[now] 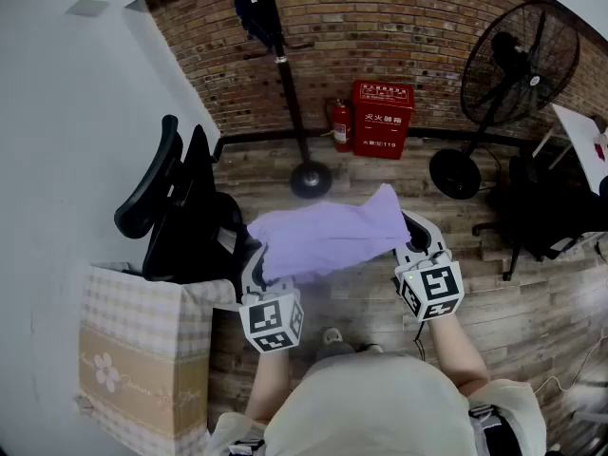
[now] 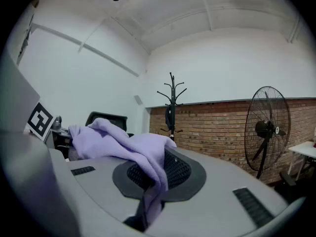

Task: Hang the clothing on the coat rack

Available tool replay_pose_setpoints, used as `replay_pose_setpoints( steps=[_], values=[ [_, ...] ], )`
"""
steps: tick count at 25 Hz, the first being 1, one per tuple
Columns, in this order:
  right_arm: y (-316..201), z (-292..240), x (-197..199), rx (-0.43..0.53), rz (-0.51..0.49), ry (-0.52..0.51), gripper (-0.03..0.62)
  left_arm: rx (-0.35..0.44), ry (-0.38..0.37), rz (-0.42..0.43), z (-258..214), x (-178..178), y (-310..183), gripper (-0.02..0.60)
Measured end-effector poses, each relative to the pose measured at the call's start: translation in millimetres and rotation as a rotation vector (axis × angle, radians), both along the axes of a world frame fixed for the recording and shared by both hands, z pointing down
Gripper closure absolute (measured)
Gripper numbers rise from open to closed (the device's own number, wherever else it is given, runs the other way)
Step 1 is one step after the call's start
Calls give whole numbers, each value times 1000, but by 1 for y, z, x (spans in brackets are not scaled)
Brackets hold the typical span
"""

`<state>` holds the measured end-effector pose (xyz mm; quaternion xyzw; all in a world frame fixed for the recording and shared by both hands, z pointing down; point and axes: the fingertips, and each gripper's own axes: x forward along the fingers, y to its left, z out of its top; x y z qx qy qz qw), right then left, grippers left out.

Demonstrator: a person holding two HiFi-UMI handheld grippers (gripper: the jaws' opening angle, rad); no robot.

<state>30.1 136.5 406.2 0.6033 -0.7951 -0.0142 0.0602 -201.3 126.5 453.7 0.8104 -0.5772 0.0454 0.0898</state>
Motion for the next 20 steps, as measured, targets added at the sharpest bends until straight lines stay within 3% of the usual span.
replay_pose_setpoints(
  steps=[9, 20],
  values=[
    [76, 0, 35, 15, -38, -18, 577, -11, -6, -22, 4, 36, 82, 506],
    [93, -5, 52, 37, -86, -30, 577, 5, -26, -61, 0, 53, 104, 506]
  ],
)
